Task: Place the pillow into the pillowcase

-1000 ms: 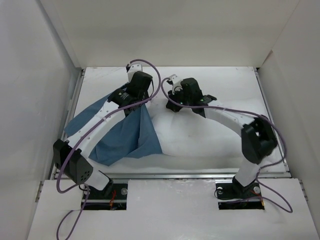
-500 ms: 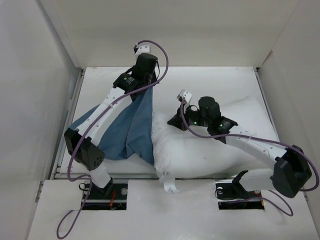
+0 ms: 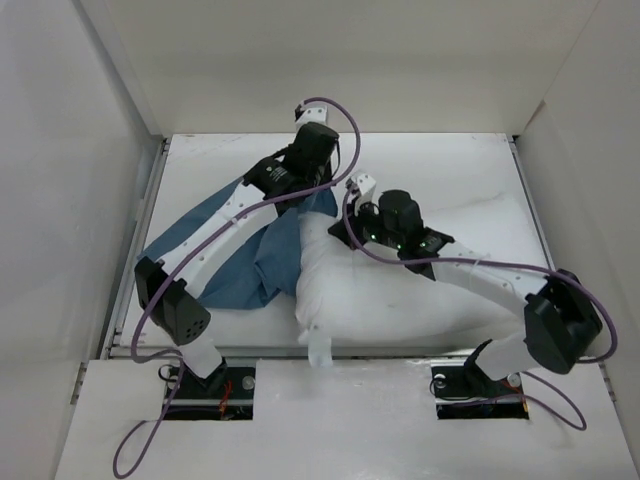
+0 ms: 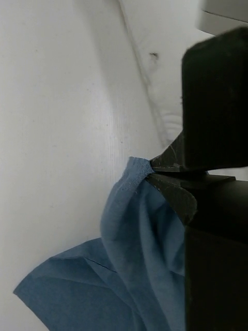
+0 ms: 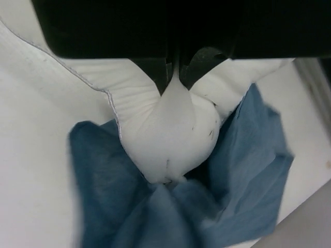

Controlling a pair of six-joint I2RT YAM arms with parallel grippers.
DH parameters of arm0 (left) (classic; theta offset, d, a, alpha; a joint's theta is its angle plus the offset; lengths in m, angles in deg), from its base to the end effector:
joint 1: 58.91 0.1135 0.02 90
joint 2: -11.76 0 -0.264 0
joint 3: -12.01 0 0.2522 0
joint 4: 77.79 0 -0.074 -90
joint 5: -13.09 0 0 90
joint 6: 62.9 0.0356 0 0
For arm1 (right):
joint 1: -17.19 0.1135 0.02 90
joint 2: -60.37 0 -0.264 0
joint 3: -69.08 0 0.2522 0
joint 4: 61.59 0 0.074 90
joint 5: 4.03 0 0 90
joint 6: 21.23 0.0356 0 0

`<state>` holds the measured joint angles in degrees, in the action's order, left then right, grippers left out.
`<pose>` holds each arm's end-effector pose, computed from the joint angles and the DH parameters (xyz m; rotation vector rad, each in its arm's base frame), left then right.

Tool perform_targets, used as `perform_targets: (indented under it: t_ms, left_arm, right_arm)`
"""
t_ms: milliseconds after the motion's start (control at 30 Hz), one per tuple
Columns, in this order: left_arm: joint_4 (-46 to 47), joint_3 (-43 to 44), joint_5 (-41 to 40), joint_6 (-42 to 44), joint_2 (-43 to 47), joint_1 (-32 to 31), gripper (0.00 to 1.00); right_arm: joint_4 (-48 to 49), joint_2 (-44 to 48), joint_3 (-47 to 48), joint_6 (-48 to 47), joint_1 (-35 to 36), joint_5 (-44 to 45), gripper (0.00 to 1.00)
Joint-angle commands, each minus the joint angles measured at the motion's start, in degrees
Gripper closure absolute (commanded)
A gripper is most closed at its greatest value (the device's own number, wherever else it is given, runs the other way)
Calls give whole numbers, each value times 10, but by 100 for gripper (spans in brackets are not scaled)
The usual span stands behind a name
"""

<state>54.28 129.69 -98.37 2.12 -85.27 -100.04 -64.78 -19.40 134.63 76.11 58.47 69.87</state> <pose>0.2974 -0.2425 0.4154 0.0527 2.0283 -0.3499 0.2346 0.2191 0.2790 -0.7591 1.7971 0.8368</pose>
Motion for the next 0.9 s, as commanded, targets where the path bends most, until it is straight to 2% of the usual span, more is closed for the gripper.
perform_targets:
  t_ms: [0, 67, 233, 433, 533, 567, 633, 767, 800, 867]
  left_arm:
    - [4, -49, -17, -8, 83, -2, 100]
    - [11, -92, -17, -13, 121, -8, 100]
    - [11, -165, -25, -26, 189, -14, 100]
    - [32, -212, -20, -16, 233, -14, 100]
    - [62, -218, 22, 6, 233, -14, 100]
    - [62, -218, 30, 6, 233, -14, 100]
    - [62, -218, 30, 12, 233, -14, 100]
    - [49, -238, -47, 5, 233, -14, 100]
    - [49, -246, -47, -1, 228, -14, 100]
    - [71, -258, -40, -1, 221, -9, 100]
  right_arm:
    - [73, -36, 98, 53, -29, 155, 100]
    - [60, -66, 142, 70, -54, 162, 100]
    - [60, -96, 200, 84, -137, 96, 100]
    - [22, -164, 257, 70, -147, 77, 100]
    - [15, -209, 280, 103, -147, 94, 100]
    - [15, -218, 280, 117, -147, 126, 100]
    - [15, -239, 292, 133, -153, 126, 100]
    - [10, -227, 297, 138, -183, 101, 100]
    - [2, -222, 297, 138, -190, 101, 96]
    - [-31, -206, 303, 133, -190, 93, 60]
